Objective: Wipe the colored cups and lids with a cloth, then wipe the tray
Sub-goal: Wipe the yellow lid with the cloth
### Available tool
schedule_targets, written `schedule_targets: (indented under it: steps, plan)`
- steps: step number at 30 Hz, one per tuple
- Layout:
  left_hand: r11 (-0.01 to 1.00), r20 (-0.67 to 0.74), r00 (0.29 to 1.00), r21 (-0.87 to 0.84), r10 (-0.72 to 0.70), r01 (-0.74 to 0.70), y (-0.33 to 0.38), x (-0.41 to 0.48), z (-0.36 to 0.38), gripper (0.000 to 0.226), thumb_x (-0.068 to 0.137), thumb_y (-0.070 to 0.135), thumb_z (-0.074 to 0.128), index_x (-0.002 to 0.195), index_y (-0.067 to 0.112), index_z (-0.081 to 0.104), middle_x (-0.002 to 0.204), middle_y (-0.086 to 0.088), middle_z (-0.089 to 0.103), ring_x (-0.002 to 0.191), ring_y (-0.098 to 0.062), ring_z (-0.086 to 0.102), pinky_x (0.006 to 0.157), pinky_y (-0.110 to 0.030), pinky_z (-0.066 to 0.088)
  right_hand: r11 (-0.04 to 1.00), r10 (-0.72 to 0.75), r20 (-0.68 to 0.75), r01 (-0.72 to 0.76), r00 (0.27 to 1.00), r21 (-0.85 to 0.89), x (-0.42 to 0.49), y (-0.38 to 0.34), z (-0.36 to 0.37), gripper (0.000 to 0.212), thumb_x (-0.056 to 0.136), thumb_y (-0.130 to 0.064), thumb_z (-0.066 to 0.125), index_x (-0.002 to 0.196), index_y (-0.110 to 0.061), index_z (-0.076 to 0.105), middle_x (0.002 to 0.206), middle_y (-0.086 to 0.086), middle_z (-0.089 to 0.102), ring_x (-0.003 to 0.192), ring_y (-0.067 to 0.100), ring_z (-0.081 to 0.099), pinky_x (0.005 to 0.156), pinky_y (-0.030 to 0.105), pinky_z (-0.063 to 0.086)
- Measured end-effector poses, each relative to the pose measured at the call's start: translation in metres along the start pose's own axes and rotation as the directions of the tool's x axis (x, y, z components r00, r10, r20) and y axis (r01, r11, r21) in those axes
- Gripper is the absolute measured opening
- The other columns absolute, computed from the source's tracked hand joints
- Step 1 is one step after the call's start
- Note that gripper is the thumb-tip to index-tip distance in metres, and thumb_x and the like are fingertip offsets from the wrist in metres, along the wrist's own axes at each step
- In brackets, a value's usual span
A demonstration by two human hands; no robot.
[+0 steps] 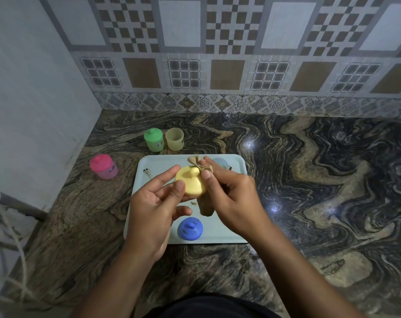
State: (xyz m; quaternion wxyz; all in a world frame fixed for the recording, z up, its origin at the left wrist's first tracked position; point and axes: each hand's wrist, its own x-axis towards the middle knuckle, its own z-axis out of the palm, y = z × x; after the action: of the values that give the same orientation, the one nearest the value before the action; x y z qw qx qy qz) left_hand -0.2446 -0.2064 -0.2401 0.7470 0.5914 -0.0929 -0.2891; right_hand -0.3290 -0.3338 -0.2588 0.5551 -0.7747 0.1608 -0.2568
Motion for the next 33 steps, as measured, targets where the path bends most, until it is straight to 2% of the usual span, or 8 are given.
schedule_targets:
  steps: [7,12,16,19,22,26,30,33]
  plan:
    - [0.998,0.004,1.0,-0.067,-0.006,0.006,-0.004,-0.003,0.01,0.063,0.078,0.016,0.067,0.138,0.021,0.049,0.115,-0.006,0.074,0.103,-0.02,0.072,0.069,-0.033,0.06,0.974,0.168,0.027,-0.17,0.985,0.147,0.002,-0.006,0.001,0.029,0.106,-0.025,0.053,0.106,-0.006,0.075,0.074,0.015,0.076,0.06,0.025,0.076,0.074,0.037,0.061]
    - [0.995,-0.133,0.991,-0.1,-0.021,0.007,0.001,0.006,0.003,0.049,0.082,0.016,0.069,0.129,0.013,0.058,0.099,-0.005,0.078,0.092,-0.02,0.075,0.06,-0.025,0.057,0.985,0.069,-0.022,-0.065,0.997,0.162,-0.004,-0.001,0.006,0.028,0.103,-0.029,0.055,0.118,-0.017,0.075,0.09,0.0,0.079,0.096,0.03,0.076,0.092,0.055,0.057]
    - [0.993,-0.095,0.994,-0.116,-0.05,0.039,0.005,0.007,0.0,0.034,0.09,0.008,0.062,0.123,0.016,0.063,0.095,-0.003,0.078,0.076,-0.01,0.074,0.052,-0.019,0.05,0.998,-0.061,-0.025,0.061,0.998,0.033,-0.006,0.003,0.008,0.027,0.099,-0.017,0.06,0.122,-0.01,0.074,0.123,0.002,0.072,0.14,0.007,0.048,0.115,0.029,0.043]
    - [0.991,-0.002,0.996,-0.101,-0.086,0.085,0.006,0.006,-0.005,0.033,0.087,0.013,0.061,0.119,0.016,0.067,0.088,0.0,0.076,0.067,-0.004,0.066,0.049,-0.017,0.047,0.993,0.042,0.014,-0.043,0.999,0.114,0.003,-0.002,0.0,0.026,0.103,-0.018,0.055,0.104,-0.007,0.079,0.099,0.002,0.077,0.132,0.014,0.059,0.112,0.024,0.043]
    - [0.993,0.093,0.992,-0.073,-0.09,0.097,0.005,0.003,-0.006,0.041,0.087,0.021,0.059,0.127,0.015,0.062,0.111,-0.003,0.075,0.093,-0.01,0.071,0.066,-0.026,0.058,0.958,0.158,0.085,-0.173,0.984,0.228,0.006,-0.006,-0.004,0.03,0.107,-0.02,0.052,0.099,-0.007,0.077,0.073,0.016,0.077,0.092,0.037,0.076,0.091,0.027,0.058]
    - [0.998,0.073,0.997,-0.064,-0.026,0.03,0.004,-0.001,0.003,0.058,0.08,0.014,0.065,0.137,0.019,0.05,0.116,-0.004,0.074,0.102,-0.018,0.072,0.074,-0.031,0.06,0.936,0.208,0.012,-0.203,0.978,0.289,0.007,-0.007,0.005,0.024,0.103,-0.014,0.057,0.115,-0.002,0.074,0.118,-0.001,0.074,0.101,0.016,0.075,0.084,0.038,0.06]
    - [0.993,-0.064,0.998,-0.113,-0.025,0.018,0.003,0.004,0.0,0.045,0.08,0.017,0.068,0.125,0.017,0.062,0.105,-0.005,0.077,0.094,-0.018,0.074,0.059,-0.022,0.055,0.939,0.104,-0.074,-0.074,0.992,0.337,0.005,-0.004,0.004,0.023,0.101,-0.013,0.061,0.121,-0.012,0.074,0.084,-0.002,0.078,0.084,0.019,0.07,0.081,0.054,0.059]
    - [0.99,-0.071,0.997,-0.137,-0.032,0.022,0.005,0.006,-0.001,0.037,0.09,0.011,0.061,0.127,0.013,0.061,0.106,-0.005,0.077,0.088,-0.015,0.074,0.051,-0.018,0.049,0.986,-0.037,-0.046,0.044,0.998,0.162,-0.003,-0.003,0.007,0.026,0.1,-0.021,0.062,0.12,-0.012,0.075,0.103,0.012,0.079,0.089,0.014,0.069,0.09,0.059,0.056]
